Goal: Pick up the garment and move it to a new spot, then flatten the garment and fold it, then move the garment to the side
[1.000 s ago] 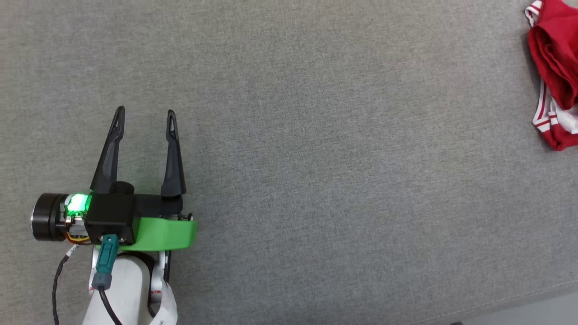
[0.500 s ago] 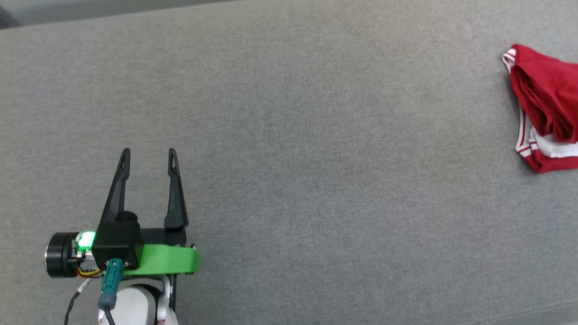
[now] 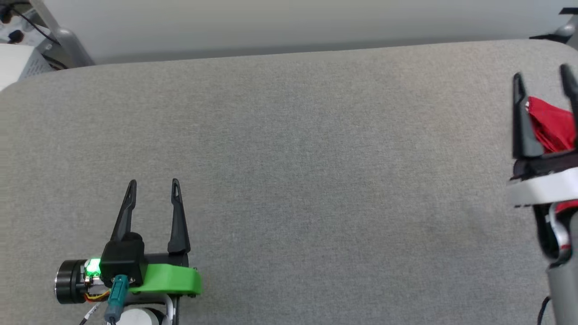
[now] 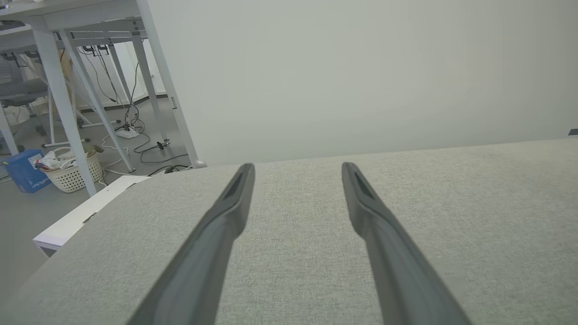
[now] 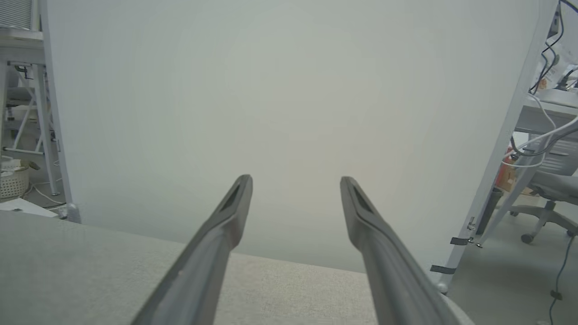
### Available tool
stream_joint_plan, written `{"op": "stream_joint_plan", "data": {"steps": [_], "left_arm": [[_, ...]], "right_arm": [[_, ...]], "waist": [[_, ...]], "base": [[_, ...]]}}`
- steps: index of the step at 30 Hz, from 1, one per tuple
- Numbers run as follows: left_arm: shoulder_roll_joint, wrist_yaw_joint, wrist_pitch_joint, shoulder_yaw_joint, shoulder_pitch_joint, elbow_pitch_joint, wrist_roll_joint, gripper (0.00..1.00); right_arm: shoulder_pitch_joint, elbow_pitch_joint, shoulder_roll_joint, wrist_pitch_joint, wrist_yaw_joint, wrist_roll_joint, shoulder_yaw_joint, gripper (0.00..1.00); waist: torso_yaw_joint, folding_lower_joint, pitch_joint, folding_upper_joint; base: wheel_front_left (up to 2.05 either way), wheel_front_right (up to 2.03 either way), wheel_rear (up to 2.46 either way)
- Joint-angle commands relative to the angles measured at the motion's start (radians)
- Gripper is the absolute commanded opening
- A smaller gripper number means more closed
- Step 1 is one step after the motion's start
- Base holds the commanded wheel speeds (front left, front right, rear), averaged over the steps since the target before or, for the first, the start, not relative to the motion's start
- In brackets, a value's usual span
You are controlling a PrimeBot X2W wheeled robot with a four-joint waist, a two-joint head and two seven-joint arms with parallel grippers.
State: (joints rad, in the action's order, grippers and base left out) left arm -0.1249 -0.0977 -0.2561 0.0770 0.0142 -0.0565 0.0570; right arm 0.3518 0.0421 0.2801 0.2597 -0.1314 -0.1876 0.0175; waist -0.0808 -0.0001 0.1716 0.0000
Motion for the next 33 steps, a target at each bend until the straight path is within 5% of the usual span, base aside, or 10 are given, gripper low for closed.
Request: {"op": "stream_joint_plan", "data": {"steps": [1, 13, 33], "left_arm": [[0.004, 0.001, -0.006, -0.002, -0.019, 0.008, 0.012, 1.00], [0.019, 0.023, -0.006, 0.018, -0.048, 0.059, 0.023, 1.00], [0.021, 0.044, -0.006, 0.024, -0.090, 0.077, 0.030, 1.00]], "right_arm": [[-0.036, -0.011, -0.022, 0.002, 0.001, 0.004, -0.022, 1.00], [-0.307, 0.011, -0.167, 0.002, 0.001, -0.003, -0.054, 1.00], [-0.448, -0.031, -0.207, 0.002, 0.001, 0.010, -0.018, 1.00]], "waist": [[0.052, 0.0001, -0.059, 0.0000], [0.095, 0.0001, -0.125, 0.0000], [0.076, 0.0001, -0.162, 0.0000]], "base": [[0.00, 0.00, 0.00], [0.00, 0.00, 0.00], [0.00, 0.00, 0.00]]}}
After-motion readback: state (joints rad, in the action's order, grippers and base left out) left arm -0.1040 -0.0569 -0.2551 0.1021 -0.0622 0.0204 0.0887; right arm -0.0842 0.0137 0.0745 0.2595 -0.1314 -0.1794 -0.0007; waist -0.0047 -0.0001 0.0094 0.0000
